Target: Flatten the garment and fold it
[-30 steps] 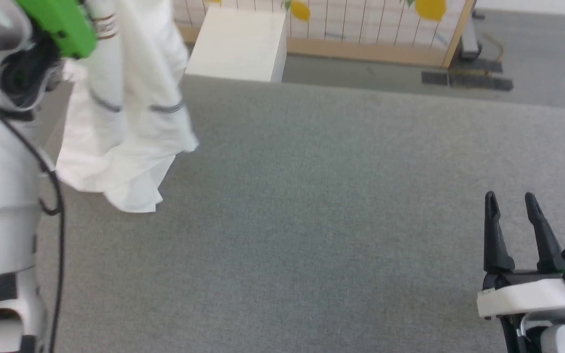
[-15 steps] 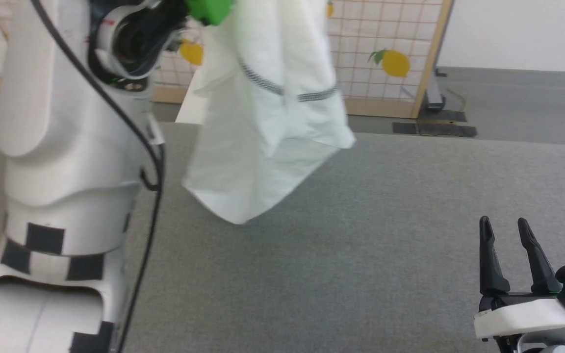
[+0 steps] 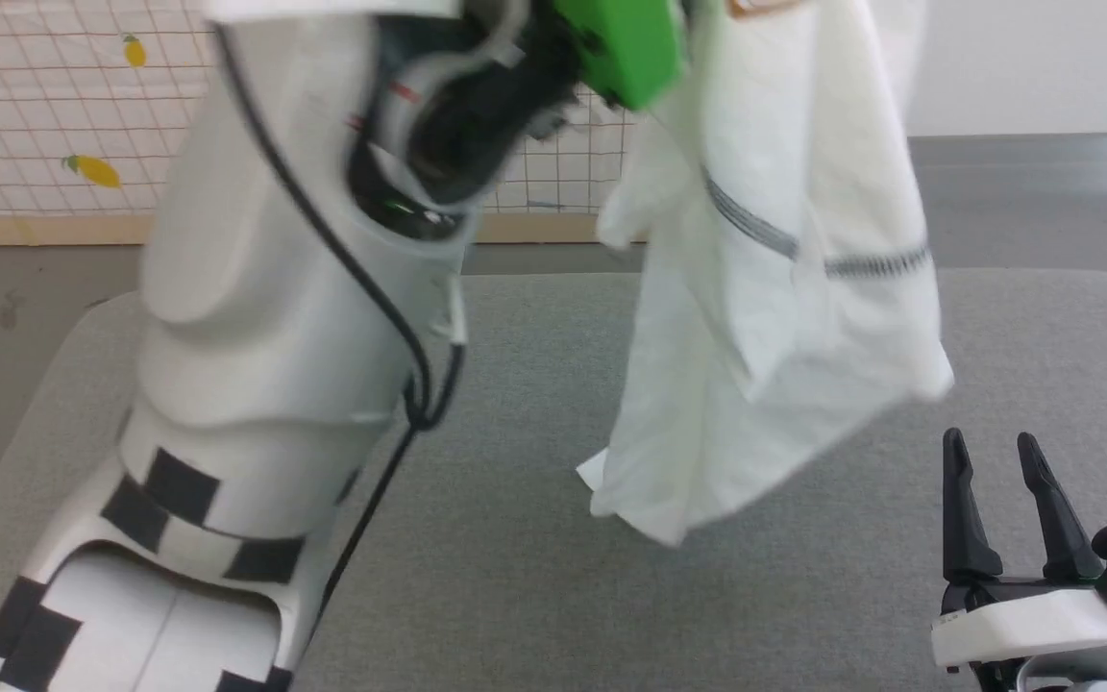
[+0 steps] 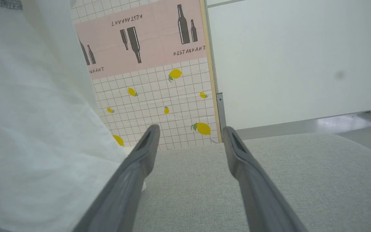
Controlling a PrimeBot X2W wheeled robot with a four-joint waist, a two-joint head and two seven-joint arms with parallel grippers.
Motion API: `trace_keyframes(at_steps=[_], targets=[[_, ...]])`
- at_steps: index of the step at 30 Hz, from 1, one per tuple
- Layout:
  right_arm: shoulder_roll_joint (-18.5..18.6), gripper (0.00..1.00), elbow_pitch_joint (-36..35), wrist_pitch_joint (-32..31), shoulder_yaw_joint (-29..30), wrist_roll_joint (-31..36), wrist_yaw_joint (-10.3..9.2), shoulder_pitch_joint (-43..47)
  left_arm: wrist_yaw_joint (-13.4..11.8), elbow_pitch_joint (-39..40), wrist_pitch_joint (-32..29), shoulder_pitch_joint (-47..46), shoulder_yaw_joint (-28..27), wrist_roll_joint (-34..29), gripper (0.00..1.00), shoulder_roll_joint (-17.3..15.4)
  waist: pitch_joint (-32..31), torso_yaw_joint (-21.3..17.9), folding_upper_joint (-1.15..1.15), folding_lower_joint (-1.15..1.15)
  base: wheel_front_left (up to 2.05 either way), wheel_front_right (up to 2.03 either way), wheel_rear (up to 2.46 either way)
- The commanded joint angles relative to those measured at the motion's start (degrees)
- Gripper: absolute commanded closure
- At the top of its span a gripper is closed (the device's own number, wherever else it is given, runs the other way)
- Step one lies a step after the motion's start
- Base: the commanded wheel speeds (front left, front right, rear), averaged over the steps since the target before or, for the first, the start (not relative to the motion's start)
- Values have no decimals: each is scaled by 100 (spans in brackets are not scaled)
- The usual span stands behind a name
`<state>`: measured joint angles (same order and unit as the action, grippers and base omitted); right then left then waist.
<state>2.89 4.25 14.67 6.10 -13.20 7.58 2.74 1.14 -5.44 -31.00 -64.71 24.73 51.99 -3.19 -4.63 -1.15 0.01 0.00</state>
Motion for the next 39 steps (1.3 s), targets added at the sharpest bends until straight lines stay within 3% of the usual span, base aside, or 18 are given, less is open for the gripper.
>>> trace_keyframes(at_steps=[1,6,17,24,28,29,30,31,39], targets=[[-2,0,17,32,11,-35,-9,52,-56,-6,79,32,164,-10,100,29,42,-43,-1,0,0,0,0],[-2,0,-19,32,78,-73,-9,-36,-297,-129,485,816,785,118,100,30,237,-101,-1,0,0,0,0],[-2,0,-64,32,181,6,-9,-285,-339,-1228,1697,2477,1379,-198,100,6,734,-124,-1,0,0,0,0],[-2,0,-51,32,98,29,-9,-490,-369,-2333,2118,2966,1677,-88,100,26,986,-149,-1,0,0,0,0],[-2,0,-46,32,86,43,-9,-561,-385,-2557,2333,2936,1791,103,100,29,1088,-120,-1,0,0,0,0],[-2,0,-41,32,90,50,-9,-565,-381,-2568,2386,2900,1821,143,68,29,1099,-104,-1,0,0,0,0],[-2,0,-32,33,95,60,-9,-567,-373,-2578,2436,2856,1858,198,5,30,1105,-82,-1,0,0,0,0],[-2,0,-26,33,104,69,-9,-564,-370,-2578,2480,2819,1880,244,0,30,1101,-62,-1,0,0,0,0],[-2,0,-4,33,156,130,-9,-514,-311,-2423,2718,2631,2013,320,0,12,922,83,-1,0,0,0,0]])
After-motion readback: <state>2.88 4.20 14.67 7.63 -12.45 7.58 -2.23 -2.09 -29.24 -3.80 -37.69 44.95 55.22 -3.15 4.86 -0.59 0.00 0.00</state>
